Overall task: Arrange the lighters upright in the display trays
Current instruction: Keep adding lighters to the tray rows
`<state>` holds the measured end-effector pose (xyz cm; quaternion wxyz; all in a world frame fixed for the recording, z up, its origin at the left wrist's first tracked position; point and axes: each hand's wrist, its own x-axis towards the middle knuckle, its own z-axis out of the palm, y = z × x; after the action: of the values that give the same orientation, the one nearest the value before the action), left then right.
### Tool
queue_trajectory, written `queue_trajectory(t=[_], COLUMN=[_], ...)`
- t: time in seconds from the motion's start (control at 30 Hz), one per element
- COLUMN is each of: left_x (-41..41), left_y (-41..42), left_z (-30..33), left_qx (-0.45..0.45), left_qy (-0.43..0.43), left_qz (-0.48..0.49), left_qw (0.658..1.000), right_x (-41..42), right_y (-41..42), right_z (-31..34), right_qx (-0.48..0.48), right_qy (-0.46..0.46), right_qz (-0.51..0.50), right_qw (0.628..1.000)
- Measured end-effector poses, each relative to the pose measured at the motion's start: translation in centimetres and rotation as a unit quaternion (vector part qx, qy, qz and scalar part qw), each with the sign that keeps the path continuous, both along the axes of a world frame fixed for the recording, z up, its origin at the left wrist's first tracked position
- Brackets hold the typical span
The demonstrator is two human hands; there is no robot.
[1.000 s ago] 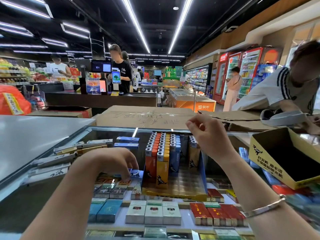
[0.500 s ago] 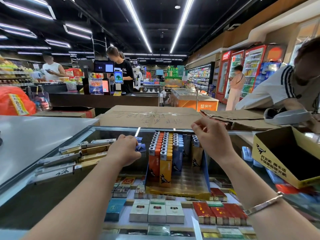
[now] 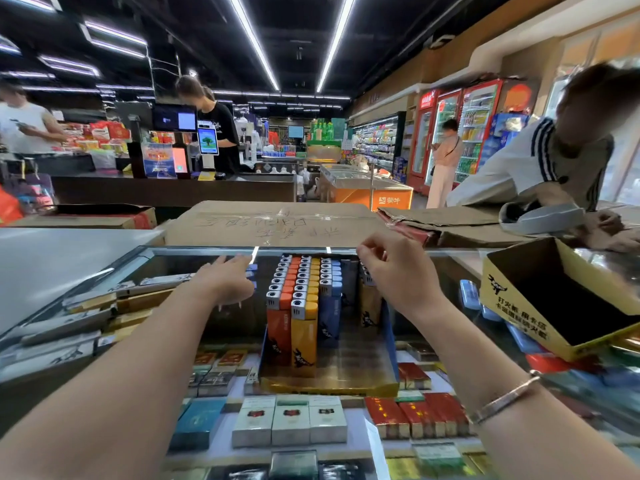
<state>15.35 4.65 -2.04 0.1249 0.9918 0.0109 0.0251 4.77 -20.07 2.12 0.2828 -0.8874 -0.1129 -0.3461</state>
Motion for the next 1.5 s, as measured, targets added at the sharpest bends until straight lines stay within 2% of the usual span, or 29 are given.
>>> queue_trajectory(t=[0.1, 0.23, 0.5, 0.63, 0.83, 0.93, 1.0, 1.1, 1.17, 1.27, 1.37, 1.5], left_x=[0.4, 0.0, -1.9, -2.6, -4.5, -5.8, -6.7, -8.4, -9.7, -12.0, -13.4, -14.2], left_y=[0.1, 0.0, -1.1, -1.4, -0.4, 0.4, 0.6, 0.4, -0.3, -2.2, -4.1, -6.0], left_z=[0.3, 0.3, 0.6, 0.4, 1.0, 1.1, 1.7, 3.4, 4.7, 6.5, 7.5, 7.2], left_qx=[0.019, 0.052, 0.044, -0.014, -0.107, -0.179, -0.256, -0.376, -0.466, -0.588, -0.617, -0.597], left_qy=[0.036, 0.033, 0.057, 0.036, 0.058, 0.035, 0.007, -0.069, -0.117, -0.160, -0.212, -0.273], left_qz=[-0.004, 0.004, 0.015, 0.000, 0.017, 0.016, 0.014, -0.016, -0.066, -0.158, -0.213, -0.252], left_qw=[0.999, 0.998, 0.997, 0.999, 0.992, 0.983, 0.967, 0.924, 0.874, 0.777, 0.727, 0.711], right_x=[0.0, 0.1, 0.1, -0.1, -0.3, -0.4, -0.4, -0.5, -0.6, -1.1, -2.1, -3.5], right_y=[0.0, 0.0, 0.1, 0.1, 0.1, 0.2, 0.2, 0.2, 0.4, 0.9, 2.0, 3.5], right_z=[0.0, 0.0, 0.0, 0.0, 0.2, 0.3, 0.3, 0.4, 0.5, 1.0, 1.8, 1.8], right_qx=[-0.009, -0.019, -0.029, -0.030, -0.033, -0.031, -0.024, -0.018, -0.014, -0.002, 0.023, 0.048], right_qy=[0.005, 0.001, 0.008, 0.013, 0.025, 0.030, 0.032, 0.027, 0.012, -0.033, -0.061, -0.006], right_qz=[0.000, -0.006, -0.003, -0.004, 0.001, 0.003, 0.004, -0.003, -0.006, 0.036, 0.140, 0.246], right_qw=[1.000, 1.000, 1.000, 0.999, 0.999, 0.999, 0.999, 0.999, 1.000, 0.999, 0.988, 0.968])
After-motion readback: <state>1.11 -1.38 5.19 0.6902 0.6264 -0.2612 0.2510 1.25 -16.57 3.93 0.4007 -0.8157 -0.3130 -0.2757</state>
